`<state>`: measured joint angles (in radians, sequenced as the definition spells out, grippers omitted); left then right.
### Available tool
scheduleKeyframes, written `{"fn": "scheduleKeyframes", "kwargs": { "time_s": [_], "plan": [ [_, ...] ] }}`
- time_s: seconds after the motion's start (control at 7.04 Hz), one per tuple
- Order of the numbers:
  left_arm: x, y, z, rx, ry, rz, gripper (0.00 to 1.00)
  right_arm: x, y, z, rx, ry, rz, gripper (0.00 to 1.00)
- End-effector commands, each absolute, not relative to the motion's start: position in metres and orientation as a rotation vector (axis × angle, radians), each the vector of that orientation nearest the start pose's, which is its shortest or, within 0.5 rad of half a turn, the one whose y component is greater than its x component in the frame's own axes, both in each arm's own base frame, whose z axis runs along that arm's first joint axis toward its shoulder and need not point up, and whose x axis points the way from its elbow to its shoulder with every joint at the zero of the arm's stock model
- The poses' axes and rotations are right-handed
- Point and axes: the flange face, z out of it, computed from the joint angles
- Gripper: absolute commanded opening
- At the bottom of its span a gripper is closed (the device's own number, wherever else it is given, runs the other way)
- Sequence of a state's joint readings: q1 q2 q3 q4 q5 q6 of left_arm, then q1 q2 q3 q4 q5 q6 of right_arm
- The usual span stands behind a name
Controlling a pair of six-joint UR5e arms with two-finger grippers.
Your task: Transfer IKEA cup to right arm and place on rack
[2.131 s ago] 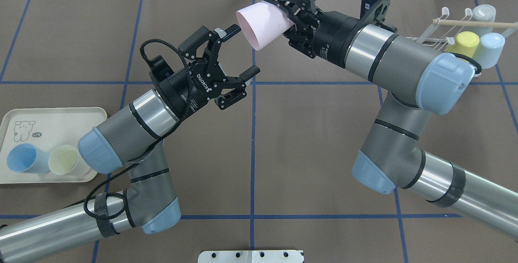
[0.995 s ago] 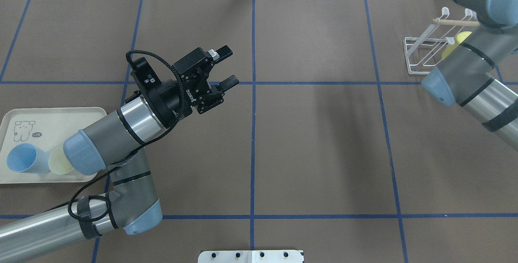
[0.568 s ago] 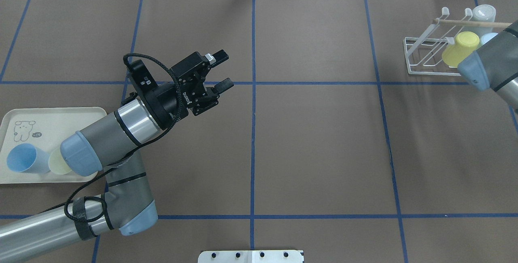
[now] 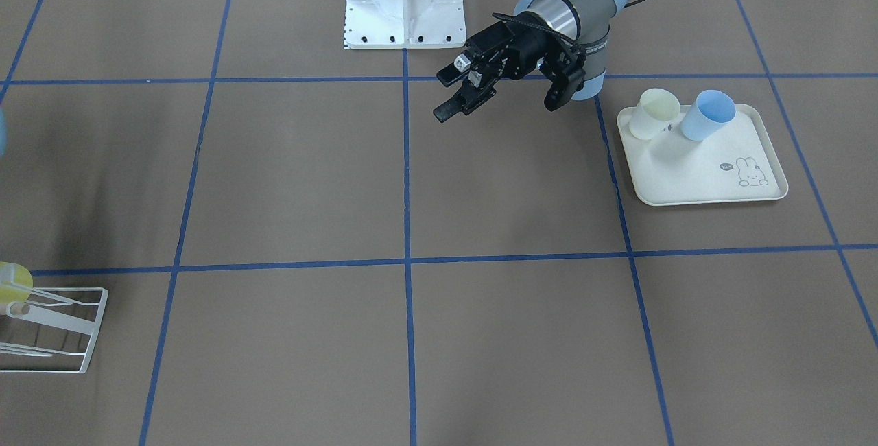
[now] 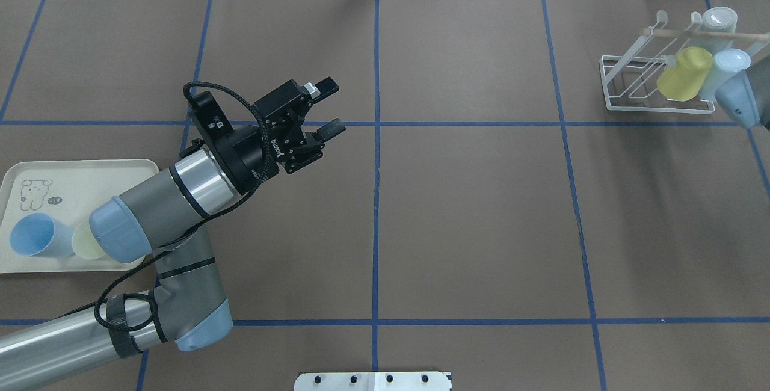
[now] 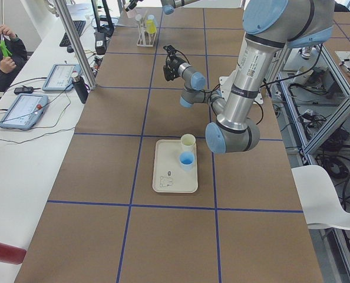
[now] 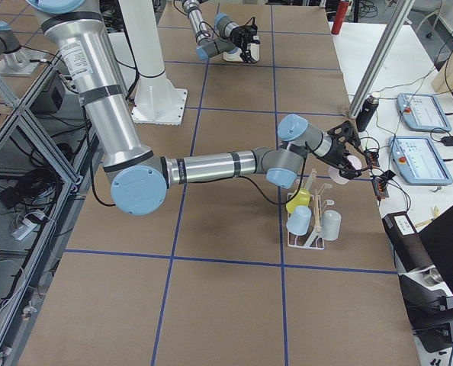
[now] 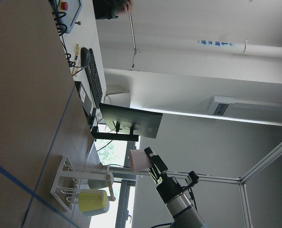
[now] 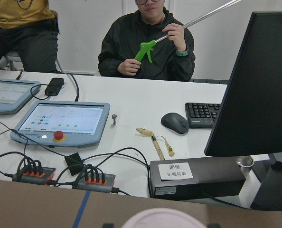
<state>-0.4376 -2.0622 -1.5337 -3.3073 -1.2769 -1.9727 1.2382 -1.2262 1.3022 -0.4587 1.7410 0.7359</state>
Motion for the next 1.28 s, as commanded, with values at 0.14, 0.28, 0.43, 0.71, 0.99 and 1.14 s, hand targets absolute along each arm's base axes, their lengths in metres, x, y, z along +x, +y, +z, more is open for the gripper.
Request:
{"fn": "scheduleKeyframes", "kwargs": {
  "time_s": [0.14,0.28,0.43,0.71,0.99,1.14],
  "plan": [
    [0.453,-0.389,0.232,0.210,2.257,-0.782,1.00,-0.096,-0.652,0.517,0.966,-0.685,0.171,0.00],
    [0.453,-0.388,0.233,0.209,2.255,-0.782,1.00,-0.095,-0.647,0.526,0.951,-0.680,0.170,0.00],
    [0.453,-0.386,0.240,0.207,2.242,-0.783,1.00,-0.095,-0.645,0.531,0.941,-0.679,0.154,0.00],
    [0.454,-0.385,0.241,0.205,2.240,-0.782,1.00,-0.094,-0.640,0.543,0.932,-0.658,0.130,0.00],
    [0.455,-0.385,0.242,0.204,2.239,-0.784,1.00,-0.097,-0.635,0.553,0.902,-0.670,0.115,0.00],
    [0.455,-0.385,0.242,0.203,2.239,-0.784,1.00,-0.100,-0.634,0.554,0.899,-0.671,0.111,0.00]
  ]
}}
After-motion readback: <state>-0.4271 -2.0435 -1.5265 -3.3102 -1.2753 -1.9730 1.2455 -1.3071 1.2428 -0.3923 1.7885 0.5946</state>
